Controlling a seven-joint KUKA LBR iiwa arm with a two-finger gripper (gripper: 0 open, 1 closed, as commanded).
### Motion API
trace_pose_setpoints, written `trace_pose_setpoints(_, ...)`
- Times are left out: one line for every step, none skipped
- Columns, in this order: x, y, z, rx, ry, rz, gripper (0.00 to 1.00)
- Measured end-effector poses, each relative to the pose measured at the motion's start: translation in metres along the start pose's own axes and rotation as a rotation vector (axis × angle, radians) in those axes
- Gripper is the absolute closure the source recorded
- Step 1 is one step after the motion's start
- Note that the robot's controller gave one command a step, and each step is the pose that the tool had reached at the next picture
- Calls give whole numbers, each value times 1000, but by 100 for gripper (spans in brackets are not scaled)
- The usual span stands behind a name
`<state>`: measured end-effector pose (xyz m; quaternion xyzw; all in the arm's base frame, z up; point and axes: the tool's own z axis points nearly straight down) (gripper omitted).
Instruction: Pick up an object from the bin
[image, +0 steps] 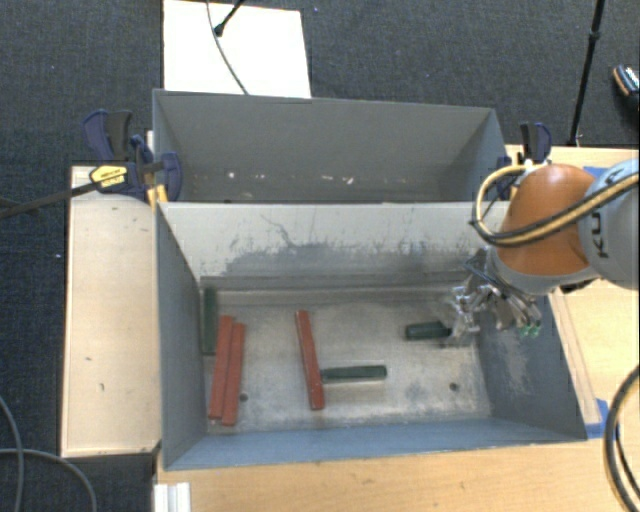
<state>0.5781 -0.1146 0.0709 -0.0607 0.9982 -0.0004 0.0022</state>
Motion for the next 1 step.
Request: trace_pose_setpoints(20,-21,-157,2,-7,87,100)
